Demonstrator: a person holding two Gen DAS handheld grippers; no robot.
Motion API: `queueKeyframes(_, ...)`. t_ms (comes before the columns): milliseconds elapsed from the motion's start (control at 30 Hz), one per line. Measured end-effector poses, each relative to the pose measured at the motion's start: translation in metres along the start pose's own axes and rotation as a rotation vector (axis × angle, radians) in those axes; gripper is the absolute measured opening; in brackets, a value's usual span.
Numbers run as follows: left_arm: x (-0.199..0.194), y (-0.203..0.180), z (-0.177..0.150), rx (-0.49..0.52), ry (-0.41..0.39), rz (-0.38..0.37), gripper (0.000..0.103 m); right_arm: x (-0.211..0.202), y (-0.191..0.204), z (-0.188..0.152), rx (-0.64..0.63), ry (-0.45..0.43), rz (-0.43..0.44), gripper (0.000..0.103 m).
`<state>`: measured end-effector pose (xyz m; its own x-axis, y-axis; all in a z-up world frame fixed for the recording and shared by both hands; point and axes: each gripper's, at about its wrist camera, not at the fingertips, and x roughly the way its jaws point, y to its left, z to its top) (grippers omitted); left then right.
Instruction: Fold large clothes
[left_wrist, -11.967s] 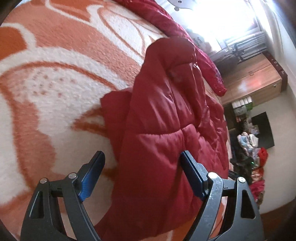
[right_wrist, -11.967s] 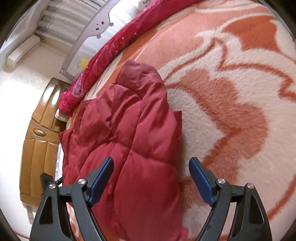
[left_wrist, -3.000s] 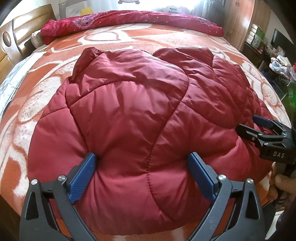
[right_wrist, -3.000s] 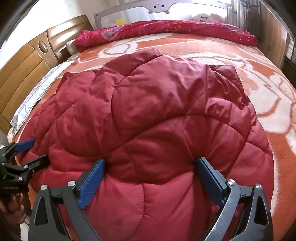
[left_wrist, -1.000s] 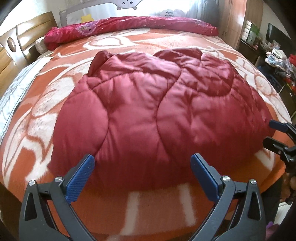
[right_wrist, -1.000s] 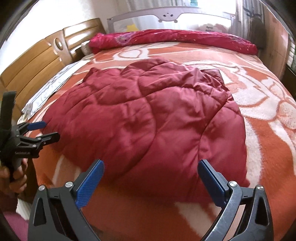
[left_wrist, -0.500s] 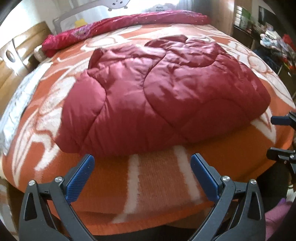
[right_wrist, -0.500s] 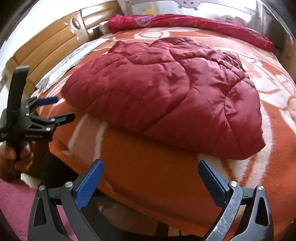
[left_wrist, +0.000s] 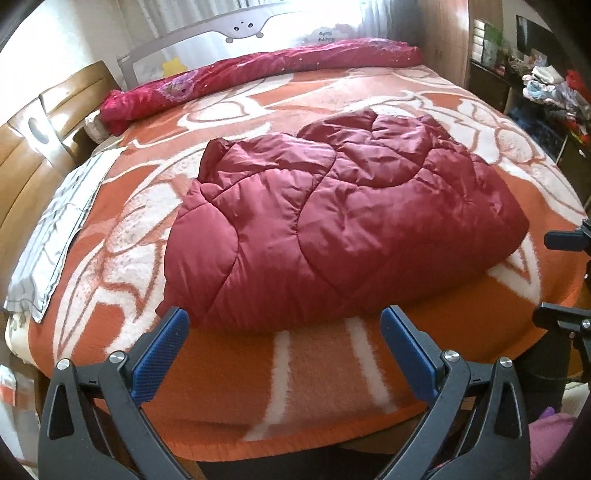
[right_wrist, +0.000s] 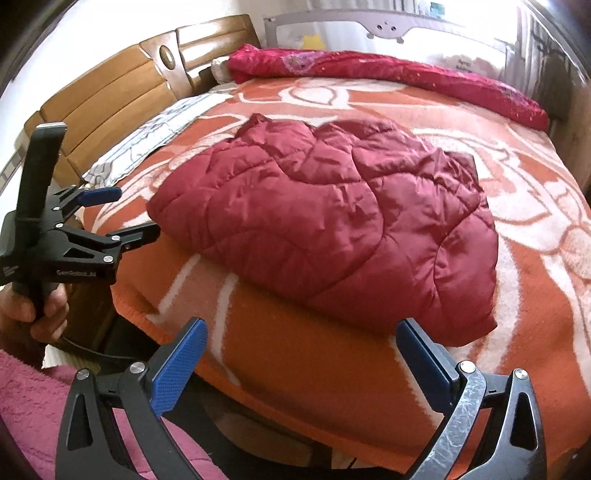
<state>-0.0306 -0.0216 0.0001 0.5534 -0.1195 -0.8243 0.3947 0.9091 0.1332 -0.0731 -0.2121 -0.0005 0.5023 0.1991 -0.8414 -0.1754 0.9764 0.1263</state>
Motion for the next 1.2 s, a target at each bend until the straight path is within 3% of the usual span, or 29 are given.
queueKeyframes(333, 0.027, -0.004, 0.002, -0.017, 0.063, -0.007, 0.103, 0.024, -0.010, 0.004, 0.049, 0.023, -0.006, 0.103)
queueKeyframes(1200, 0.031, -0.007, 0.023, -0.023, 0.047, -0.034, 0.103, 0.034, -0.018, 0.035, 0.034, 0.006, -0.008, 0.103)
